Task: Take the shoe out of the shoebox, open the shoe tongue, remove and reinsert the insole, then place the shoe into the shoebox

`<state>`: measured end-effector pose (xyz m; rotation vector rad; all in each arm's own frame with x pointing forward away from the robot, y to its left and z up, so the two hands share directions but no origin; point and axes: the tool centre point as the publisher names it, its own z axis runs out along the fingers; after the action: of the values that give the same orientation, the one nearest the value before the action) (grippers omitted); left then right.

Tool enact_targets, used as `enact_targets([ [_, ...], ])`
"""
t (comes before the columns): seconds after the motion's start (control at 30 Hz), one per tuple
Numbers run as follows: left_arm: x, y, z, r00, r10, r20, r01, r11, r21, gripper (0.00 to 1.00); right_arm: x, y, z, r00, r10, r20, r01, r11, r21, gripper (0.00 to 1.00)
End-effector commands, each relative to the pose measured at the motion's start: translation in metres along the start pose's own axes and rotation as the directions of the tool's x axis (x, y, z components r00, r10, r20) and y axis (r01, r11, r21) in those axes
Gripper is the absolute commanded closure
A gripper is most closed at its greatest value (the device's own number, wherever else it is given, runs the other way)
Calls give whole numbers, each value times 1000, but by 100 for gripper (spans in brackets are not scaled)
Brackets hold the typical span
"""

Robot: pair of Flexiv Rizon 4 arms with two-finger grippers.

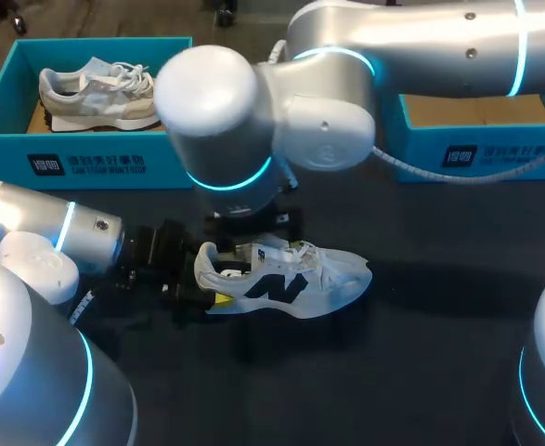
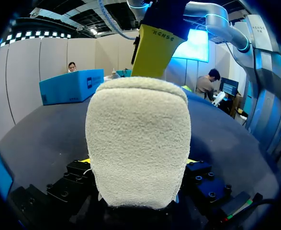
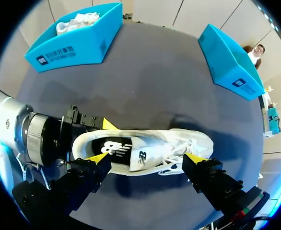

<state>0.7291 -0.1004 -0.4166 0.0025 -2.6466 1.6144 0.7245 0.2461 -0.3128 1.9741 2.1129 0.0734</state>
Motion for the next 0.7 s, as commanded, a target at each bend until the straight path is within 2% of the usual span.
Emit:
enact_targets([
  [0.03, -2, 1, 1, 1000, -1, 1, 1, 1000, -2, 100, 20, -3, 11, 991, 77, 114, -80, 997, 20, 0],
  [0.23, -2, 1, 1, 1000, -1, 1, 1, 1000, -2, 100, 17, -12, 31, 972, 164, 168, -169, 985, 16, 0],
  [0.7, -2, 1, 1, 1000, -1, 1, 1, 1000, -2, 100, 8, -17, 51, 949, 183, 255, -201, 978, 47, 0],
])
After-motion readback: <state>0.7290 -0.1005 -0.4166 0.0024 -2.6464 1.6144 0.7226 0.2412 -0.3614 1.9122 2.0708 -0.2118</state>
